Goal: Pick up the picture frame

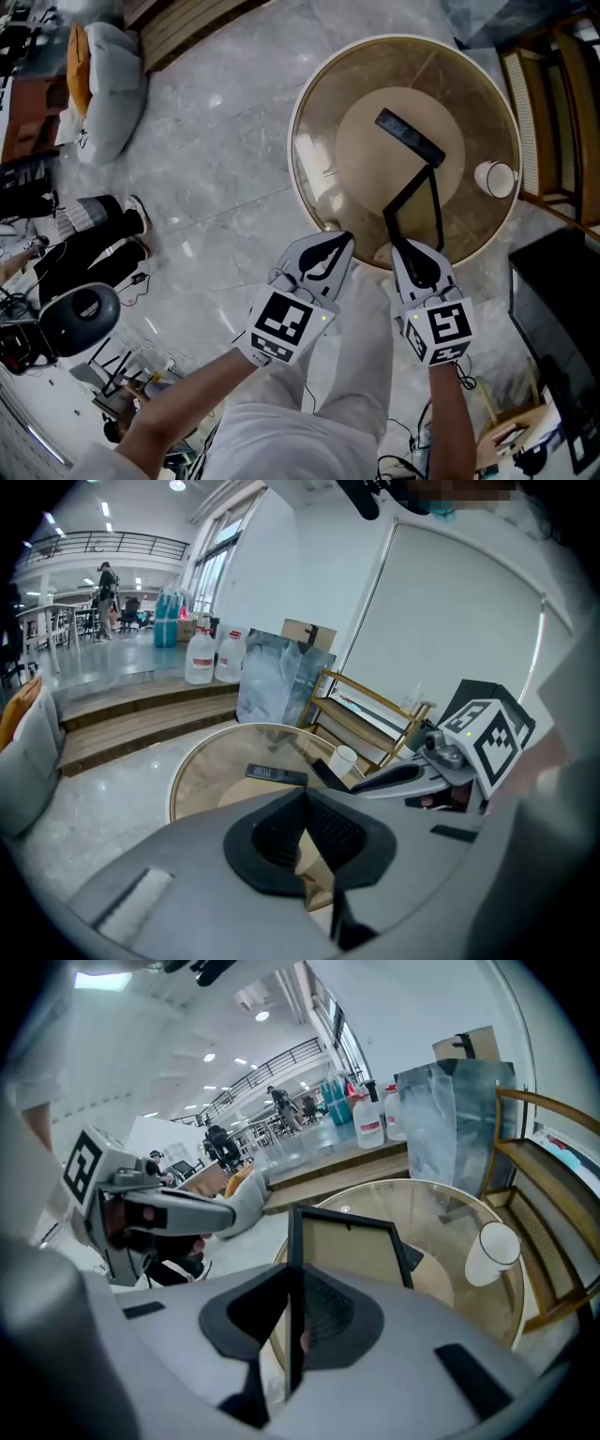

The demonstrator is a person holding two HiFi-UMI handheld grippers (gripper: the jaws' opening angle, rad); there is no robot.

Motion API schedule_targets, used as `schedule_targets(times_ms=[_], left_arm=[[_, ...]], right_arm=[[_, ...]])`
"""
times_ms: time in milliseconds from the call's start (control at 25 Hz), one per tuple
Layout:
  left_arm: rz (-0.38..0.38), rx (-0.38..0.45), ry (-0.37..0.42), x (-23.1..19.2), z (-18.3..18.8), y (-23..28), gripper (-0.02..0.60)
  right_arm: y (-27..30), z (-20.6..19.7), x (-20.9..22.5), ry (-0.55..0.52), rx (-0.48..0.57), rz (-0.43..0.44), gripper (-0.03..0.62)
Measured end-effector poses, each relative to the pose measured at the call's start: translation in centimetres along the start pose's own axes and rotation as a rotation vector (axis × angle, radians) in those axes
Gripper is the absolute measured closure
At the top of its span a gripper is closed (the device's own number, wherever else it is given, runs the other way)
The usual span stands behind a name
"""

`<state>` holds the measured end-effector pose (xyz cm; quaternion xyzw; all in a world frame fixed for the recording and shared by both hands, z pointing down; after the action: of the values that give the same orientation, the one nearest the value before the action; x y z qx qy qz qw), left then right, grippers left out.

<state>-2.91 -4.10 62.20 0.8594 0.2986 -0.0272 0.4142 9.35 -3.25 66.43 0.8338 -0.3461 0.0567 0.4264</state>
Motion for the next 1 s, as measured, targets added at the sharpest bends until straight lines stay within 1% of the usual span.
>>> schedule_targets(times_ms=[200,320,520,720,840,1000], left_arm=[[-0.017,0.03,-0.011,1.8,4.8,-4.5,0.591],[-0.036,0.063,-0.005,2.7,8.2,-7.8,0.591],[-0.044,0.113,0.006,4.2,12.3,-13.9,0.591],[-0.041,0.186,0.036,5.1,16.4,-19.9,0.591],[-0.046,0.233,0.049,5.4,18.1,-22.4,0.591],[-0.056,0.288,0.086,5.9,19.9,-25.2,0.591]], right_arm=[[-5.5,4.9,-2.7,0.018,0.069,-0.022,0.554],[-9.0,8.4,-4.5,0.025,0.126,-0.06,0.554],[-14.4,12.4,-8.1,0.062,0.216,-0.115,0.554],[-20.0,16.7,-11.7,0.052,0.299,-0.195,0.554],[-23.2,18.5,-13.0,0.036,0.354,-0.257,0.554],[-27.4,20.0,-14.0,0.043,0.439,-0.344,0.554]])
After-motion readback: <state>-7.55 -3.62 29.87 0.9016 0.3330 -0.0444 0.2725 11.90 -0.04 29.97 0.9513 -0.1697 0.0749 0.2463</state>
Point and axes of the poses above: the fingertips, and each gripper's own axes: y forward along the fingers, x to its right, z out of its top, the point moved 4 cm from there along -y, backward along the fingers, and after that the axes turned 3 degrees about -x, right-handed, at the moved point
